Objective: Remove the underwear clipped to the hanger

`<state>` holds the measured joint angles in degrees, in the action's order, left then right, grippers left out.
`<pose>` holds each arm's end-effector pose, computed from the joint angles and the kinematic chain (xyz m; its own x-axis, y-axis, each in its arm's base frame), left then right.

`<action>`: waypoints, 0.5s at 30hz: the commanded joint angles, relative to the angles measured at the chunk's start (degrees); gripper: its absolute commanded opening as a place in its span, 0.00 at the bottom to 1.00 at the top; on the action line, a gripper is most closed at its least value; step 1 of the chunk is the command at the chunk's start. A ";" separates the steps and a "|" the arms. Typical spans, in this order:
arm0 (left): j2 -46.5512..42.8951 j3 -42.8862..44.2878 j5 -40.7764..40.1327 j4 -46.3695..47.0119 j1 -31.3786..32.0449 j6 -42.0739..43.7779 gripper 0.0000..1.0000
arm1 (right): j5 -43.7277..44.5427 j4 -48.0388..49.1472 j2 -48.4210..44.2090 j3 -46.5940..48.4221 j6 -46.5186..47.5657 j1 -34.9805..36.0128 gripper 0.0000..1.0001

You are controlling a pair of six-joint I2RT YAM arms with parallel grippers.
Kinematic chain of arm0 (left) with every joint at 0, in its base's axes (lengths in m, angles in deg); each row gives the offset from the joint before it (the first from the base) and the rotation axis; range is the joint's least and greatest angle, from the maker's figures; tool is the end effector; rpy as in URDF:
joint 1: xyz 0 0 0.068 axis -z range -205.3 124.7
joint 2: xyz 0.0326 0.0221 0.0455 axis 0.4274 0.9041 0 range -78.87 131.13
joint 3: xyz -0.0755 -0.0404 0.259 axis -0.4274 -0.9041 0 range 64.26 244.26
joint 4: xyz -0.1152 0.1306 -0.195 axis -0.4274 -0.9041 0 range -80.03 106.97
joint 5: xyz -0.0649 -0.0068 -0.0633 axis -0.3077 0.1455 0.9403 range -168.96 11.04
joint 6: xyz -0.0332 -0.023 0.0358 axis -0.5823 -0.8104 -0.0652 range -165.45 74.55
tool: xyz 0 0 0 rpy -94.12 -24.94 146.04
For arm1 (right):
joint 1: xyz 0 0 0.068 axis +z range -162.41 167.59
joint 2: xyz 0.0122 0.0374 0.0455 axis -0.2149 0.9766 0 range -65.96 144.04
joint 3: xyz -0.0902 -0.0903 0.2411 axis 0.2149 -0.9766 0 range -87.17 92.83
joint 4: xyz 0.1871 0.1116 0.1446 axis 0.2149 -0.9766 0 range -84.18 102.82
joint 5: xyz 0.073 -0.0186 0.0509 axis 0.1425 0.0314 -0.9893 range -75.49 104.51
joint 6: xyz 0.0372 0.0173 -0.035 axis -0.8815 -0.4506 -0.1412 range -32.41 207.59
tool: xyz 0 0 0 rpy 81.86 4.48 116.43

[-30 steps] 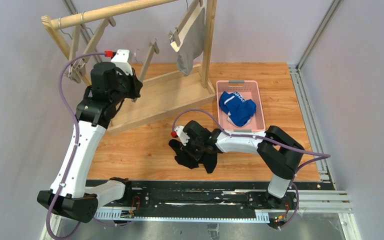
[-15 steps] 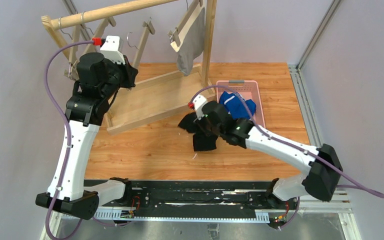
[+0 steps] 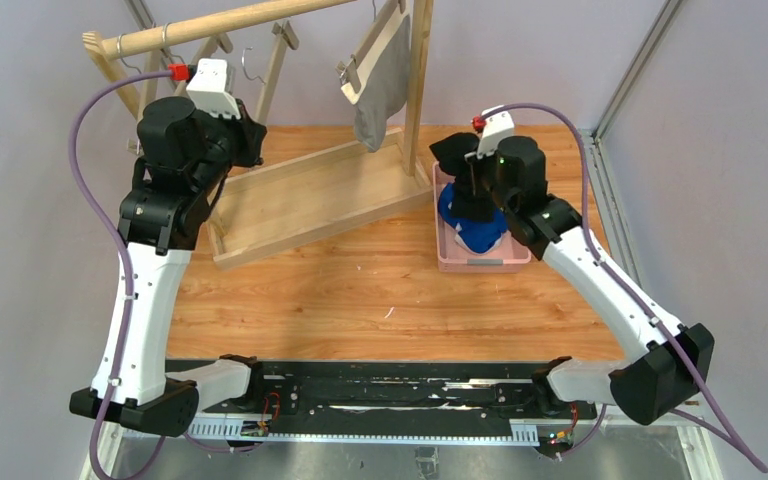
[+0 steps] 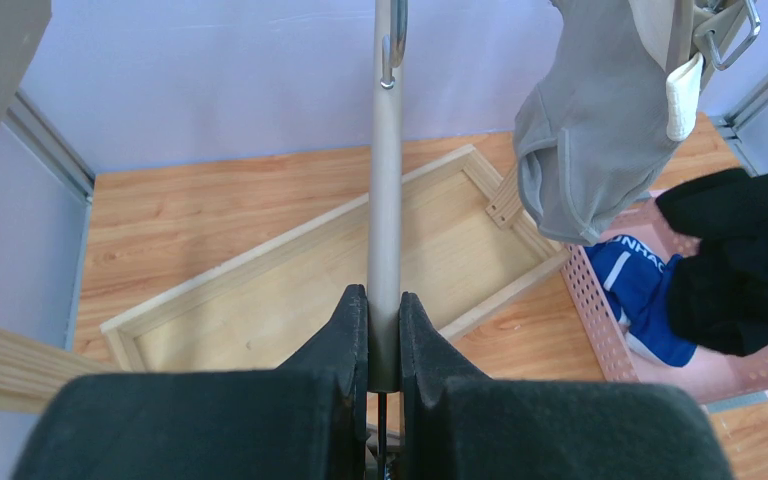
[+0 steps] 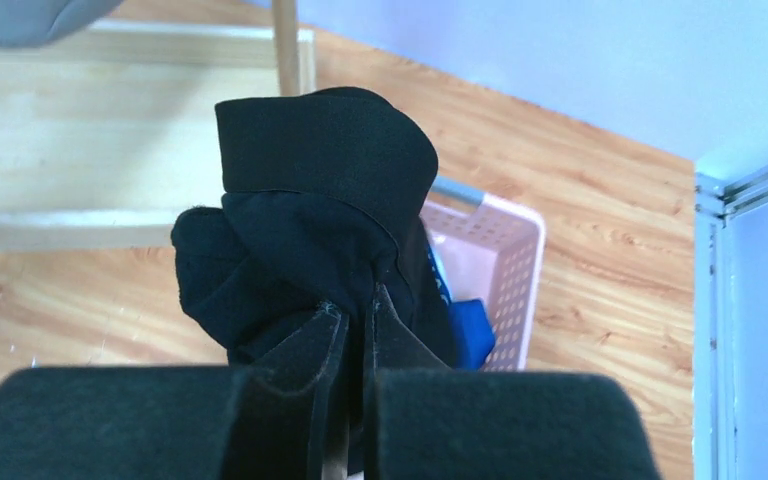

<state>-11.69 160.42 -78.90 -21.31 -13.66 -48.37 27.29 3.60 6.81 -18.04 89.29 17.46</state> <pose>0.2067 -0.0426 0.5103 -0.1684 -0.0174 -0.9856 0.1945 0.9796 -0.0505 0.2608 0.1407 0.3858 -0.1841 -0.1391 -0.9730 -0.3043 0.9494 -0.0781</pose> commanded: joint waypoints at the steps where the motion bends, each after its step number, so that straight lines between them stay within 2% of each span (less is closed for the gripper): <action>1: 0.00 2.16 -1.25 0.44 -0.48 1.13 0.00 | -3.75 3.29 1.43 2.88 0.55 -4.81 0.01; 8: 1.21 4.76 -2.06 -1.08 -0.56 2.16 0.00 | -6.41 3.97 4.83 -1.26 -1.97 -9.80 0.00; 15: 3.57 9.15 -2.59 -1.95 -0.95 2.38 0.00 | -8.51 5.36 9.50 -7.86 -2.79 -10.53 0.01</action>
<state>-8.93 165.78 -80.67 -24.11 -13.93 -46.90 21.04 7.10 13.68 -23.81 87.56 7.60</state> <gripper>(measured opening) 0.078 0.032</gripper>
